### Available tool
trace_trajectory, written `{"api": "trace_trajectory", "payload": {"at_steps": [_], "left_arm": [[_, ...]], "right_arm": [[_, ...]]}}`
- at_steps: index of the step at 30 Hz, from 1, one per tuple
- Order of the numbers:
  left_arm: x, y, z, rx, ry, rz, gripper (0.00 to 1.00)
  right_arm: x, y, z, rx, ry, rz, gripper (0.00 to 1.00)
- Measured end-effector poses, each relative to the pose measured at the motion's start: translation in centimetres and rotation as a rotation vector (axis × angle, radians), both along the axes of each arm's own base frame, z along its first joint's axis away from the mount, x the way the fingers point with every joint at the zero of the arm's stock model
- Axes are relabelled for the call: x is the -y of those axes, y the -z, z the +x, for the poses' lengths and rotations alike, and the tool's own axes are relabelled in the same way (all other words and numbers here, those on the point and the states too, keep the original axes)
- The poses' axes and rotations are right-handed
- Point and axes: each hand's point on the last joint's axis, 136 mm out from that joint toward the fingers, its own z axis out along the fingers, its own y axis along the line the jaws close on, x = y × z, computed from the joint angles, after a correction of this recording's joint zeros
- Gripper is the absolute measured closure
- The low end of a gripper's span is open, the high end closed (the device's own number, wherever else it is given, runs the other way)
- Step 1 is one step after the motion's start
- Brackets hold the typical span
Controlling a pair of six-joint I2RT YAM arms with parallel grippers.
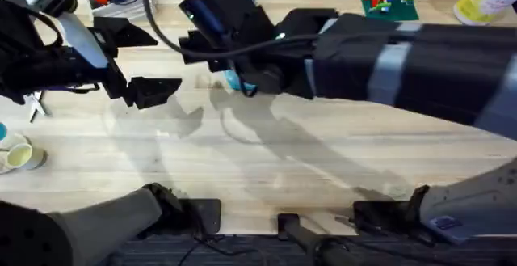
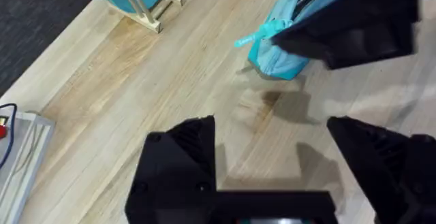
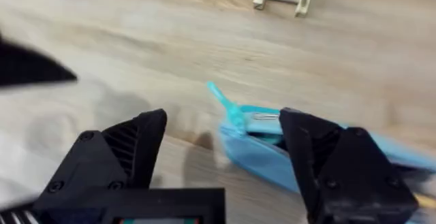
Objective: Unzip the bag, pick up the pens from the table one at a time and place them inside, then zip the bag closed.
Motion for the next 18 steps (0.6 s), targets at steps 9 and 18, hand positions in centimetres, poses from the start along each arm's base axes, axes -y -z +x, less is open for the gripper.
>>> {"api": "trace_trajectory", "payload": {"at_steps": [9,18], "left_arm": [[0.0,0.0,0.0,0.000,0.000,0.000,0.008],[0.0,0.0,0.0,0.000,0.000,0.000,0.008]], "right_arm": [[2.2,-4.9,-1.5,0.032,-0.187,-0.301,0.005],[3.4,-10.7,-2.7,0.050,-0.302,-0.420,0.005]]}}
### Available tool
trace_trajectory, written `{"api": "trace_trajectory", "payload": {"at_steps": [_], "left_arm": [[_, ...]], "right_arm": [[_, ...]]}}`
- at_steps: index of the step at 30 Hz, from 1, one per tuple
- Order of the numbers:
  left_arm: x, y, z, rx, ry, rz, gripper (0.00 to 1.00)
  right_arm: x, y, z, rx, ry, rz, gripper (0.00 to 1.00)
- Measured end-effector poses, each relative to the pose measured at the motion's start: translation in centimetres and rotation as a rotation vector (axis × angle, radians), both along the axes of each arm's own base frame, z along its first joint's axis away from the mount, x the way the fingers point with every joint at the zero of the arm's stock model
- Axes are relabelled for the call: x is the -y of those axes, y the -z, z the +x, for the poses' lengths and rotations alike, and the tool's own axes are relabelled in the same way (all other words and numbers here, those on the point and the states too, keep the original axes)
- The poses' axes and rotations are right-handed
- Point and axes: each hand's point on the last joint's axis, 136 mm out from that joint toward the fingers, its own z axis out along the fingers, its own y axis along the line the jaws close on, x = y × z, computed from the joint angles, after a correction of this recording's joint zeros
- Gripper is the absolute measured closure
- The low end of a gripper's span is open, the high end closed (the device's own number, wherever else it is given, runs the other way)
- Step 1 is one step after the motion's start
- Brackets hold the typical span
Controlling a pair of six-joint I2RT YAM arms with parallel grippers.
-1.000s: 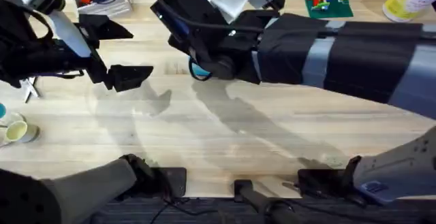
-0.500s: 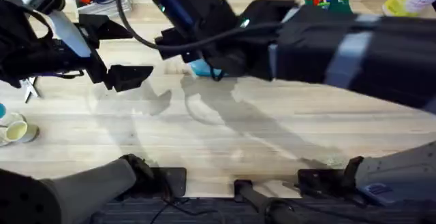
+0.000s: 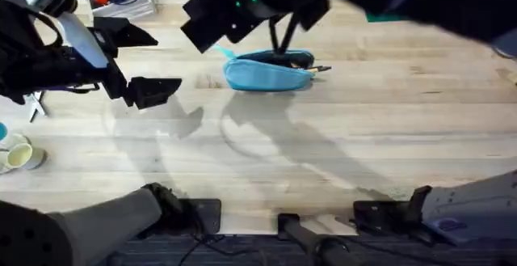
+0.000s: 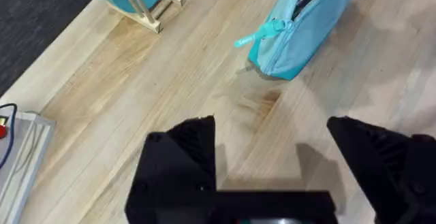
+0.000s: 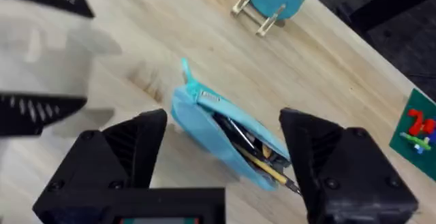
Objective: Unzip the bag, pick up the pens from the table one at a time and place them inside, then zip the bag closed.
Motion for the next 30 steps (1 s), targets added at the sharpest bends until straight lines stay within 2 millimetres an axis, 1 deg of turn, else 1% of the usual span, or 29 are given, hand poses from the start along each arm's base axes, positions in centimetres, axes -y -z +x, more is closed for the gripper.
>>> {"api": "trace_trajectory", "payload": {"at_steps": [3,7,12,25,28,30], "left_arm": [[0.0,0.0,0.0,0.000,0.000,0.000,0.008],[0.0,0.0,0.0,0.000,0.000,0.000,0.007],[0.0,0.0,0.0,0.000,0.000,0.000,0.007],[0.0,0.0,0.0,0.000,0.000,0.000,0.008],[0.0,0.0,0.0,0.000,0.000,0.000,0.008],[0.0,0.0,0.0,0.000,0.000,0.000,0.008]], "right_arm": [[0.4,-0.5,-1.1,-0.039,-0.047,-0.028,0.005],[0.6,-0.5,-2.4,-0.097,-0.097,-0.045,0.006],[0.8,-0.1,-3.2,-0.137,-0.124,-0.060,0.006],[0.3,-0.2,-3.2,-0.131,-0.150,-0.054,0.005],[-0.4,0.2,-2.8,-0.121,-0.171,-0.067,0.005],[-1.2,1.1,-2.2,-0.121,-0.179,-0.078,0.005]]}}
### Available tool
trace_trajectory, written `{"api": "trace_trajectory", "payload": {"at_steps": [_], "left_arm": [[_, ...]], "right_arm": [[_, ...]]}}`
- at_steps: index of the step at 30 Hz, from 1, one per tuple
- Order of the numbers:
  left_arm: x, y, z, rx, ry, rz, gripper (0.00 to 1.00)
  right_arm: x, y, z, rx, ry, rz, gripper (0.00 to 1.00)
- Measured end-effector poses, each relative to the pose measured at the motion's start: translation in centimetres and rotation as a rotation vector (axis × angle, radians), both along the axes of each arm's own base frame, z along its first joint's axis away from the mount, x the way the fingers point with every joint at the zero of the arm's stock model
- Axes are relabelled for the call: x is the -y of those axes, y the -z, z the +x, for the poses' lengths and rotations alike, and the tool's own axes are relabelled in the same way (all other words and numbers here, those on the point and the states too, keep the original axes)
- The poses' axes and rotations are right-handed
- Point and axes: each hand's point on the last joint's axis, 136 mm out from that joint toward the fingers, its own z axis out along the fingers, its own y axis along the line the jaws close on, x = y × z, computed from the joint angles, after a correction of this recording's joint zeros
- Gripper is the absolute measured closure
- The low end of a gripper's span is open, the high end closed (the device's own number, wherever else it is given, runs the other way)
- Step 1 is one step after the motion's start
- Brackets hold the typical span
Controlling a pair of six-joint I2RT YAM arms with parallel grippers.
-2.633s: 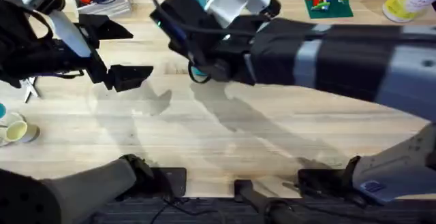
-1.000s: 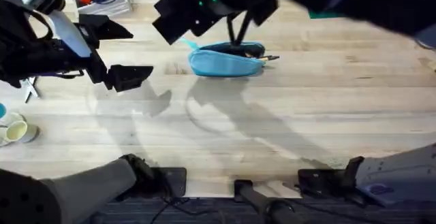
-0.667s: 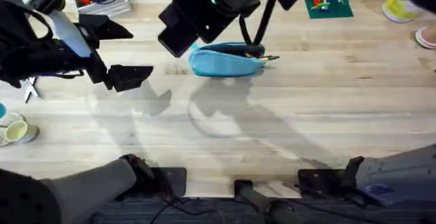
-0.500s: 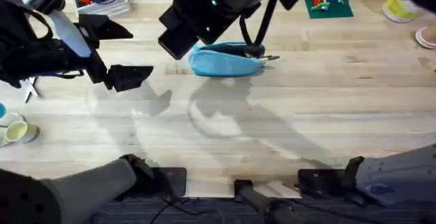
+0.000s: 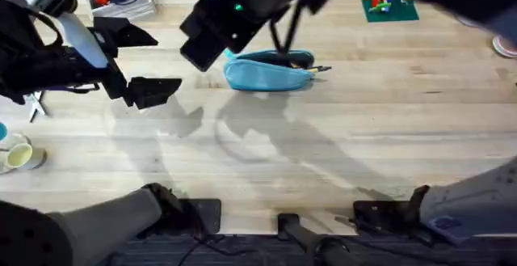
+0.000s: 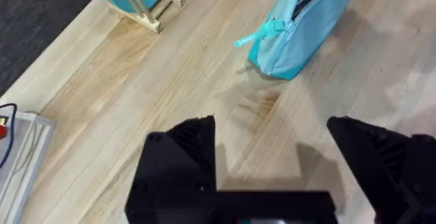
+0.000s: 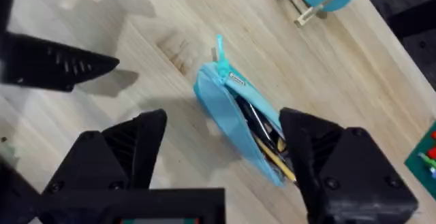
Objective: Unzip the bag, pick up the pens from the table one at a time and place them inside, then zip the bag closed.
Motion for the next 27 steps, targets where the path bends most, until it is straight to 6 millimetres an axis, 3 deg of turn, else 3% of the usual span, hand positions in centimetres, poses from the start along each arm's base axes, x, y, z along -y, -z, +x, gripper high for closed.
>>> {"api": "trace_trajectory", "payload": {"at_steps": [6,10,15,27], "left_arm": [[0.0,0.0,0.0,0.000,0.000,0.000,0.008],[0.0,0.0,0.0,0.000,0.000,0.000,0.008],[0.0,0.0,0.0,0.000,0.000,0.000,0.008],[0.0,0.0,0.0,0.000,0.000,0.000,0.008]], "right_arm": [[-1.8,3.5,1.3,-0.022,-0.013,-0.049,0.004],[-2.4,4.8,1.8,-0.049,-0.027,-0.049,0.005],[-2.4,5.8,3.2,-0.076,-0.018,-0.028,0.004],[-3.1,11.1,5.6,-0.134,0.009,-0.070,0.005]]}}
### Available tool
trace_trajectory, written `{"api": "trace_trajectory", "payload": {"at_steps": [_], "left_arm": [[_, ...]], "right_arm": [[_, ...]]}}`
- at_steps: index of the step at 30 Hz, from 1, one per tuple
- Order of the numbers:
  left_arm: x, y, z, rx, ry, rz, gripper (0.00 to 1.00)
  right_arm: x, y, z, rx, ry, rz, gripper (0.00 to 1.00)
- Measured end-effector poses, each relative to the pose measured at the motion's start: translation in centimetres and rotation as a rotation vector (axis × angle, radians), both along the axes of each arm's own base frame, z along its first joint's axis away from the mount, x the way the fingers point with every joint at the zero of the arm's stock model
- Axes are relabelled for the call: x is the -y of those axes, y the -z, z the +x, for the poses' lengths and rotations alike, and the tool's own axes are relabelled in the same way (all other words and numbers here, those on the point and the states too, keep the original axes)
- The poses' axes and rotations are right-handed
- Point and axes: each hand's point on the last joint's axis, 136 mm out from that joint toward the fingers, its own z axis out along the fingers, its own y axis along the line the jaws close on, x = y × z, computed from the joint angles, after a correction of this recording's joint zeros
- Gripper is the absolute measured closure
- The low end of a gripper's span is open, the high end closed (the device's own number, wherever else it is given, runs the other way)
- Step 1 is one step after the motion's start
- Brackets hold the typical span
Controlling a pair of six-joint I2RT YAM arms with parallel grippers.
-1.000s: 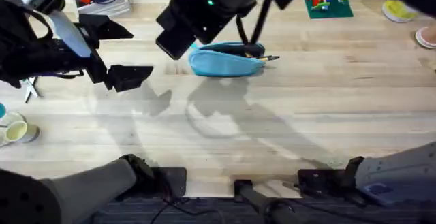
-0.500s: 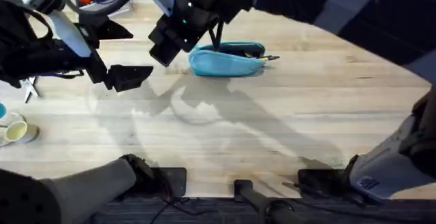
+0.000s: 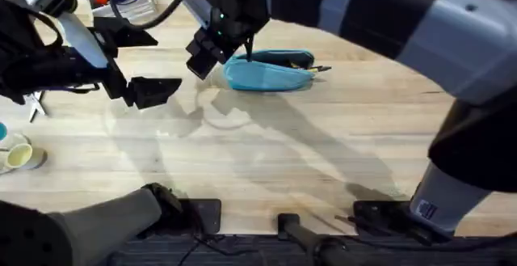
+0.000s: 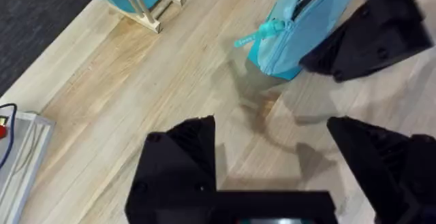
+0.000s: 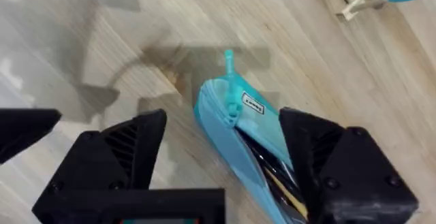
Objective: Unzip the bag, pick up the pens from the table one at a time and place them inside, then zip the bag closed.
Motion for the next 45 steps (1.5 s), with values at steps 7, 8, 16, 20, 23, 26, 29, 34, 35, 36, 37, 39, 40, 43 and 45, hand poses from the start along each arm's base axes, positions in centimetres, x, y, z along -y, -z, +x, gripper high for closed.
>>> {"api": "trace_trajectory", "payload": {"at_steps": [7,8,16,20,23,26,29,34,35,36,37,39,40,43,45], "left_arm": [[0.0,0.0,0.0,0.000,0.000,0.000,0.008],[0.0,0.0,0.0,0.000,0.000,0.000,0.008],[0.0,0.0,0.0,0.000,0.000,0.000,0.008],[0.0,0.0,0.0,0.000,0.000,0.000,0.008],[0.0,0.0,0.0,0.000,0.000,0.000,0.008],[0.0,0.0,0.0,0.000,0.000,0.000,0.008],[0.0,0.0,0.0,0.000,0.000,0.000,0.007],[0.0,0.0,0.0,0.000,0.000,0.000,0.008],[0.0,0.0,0.0,0.000,0.000,0.000,0.008],[0.0,0.0,0.0,0.000,0.000,0.000,0.008],[0.0,0.0,0.0,0.000,0.000,0.000,0.008],[0.0,0.0,0.0,0.000,0.000,0.000,0.007],[0.0,0.0,0.0,0.000,0.000,0.000,0.007],[0.0,0.0,0.0,0.000,0.000,0.000,0.007],[0.0,0.0,0.0,0.000,0.000,0.000,0.008]], "right_arm": [[-0.5,2.1,0.5,-0.021,0.020,-0.009,0.005],[-0.5,2.3,0.7,-0.024,0.029,-0.006,0.005],[0.2,2.9,2.1,-0.044,0.126,0.032,0.006],[0.7,4.1,2.6,-0.063,0.160,0.024,0.006],[0.5,4.7,2.8,-0.068,0.173,0.030,0.008],[0.3,4.7,2.9,-0.066,0.179,0.038,0.031],[0.3,4.7,2.9,-0.066,0.182,0.041,0.093],[0.3,4.7,2.9,-0.067,0.184,0.042,0.219],[0.3,4.7,2.9,-0.067,0.186,0.043,0.261],[0.3,4.7,2.9,-0.067,0.187,0.043,0.297],[0.3,4.7,2.9,-0.068,0.188,0.044,0.350],[0.3,4.7,2.9,-0.068,0.190,0.045,0.449],[0.3,4.7,2.9,-0.068,0.190,0.044,0.491],[0.3,4.7,2.9,-0.070,0.194,0.047,0.765],[0.3,4.7,2.9,-0.070,0.197,0.048,0.940]]}}
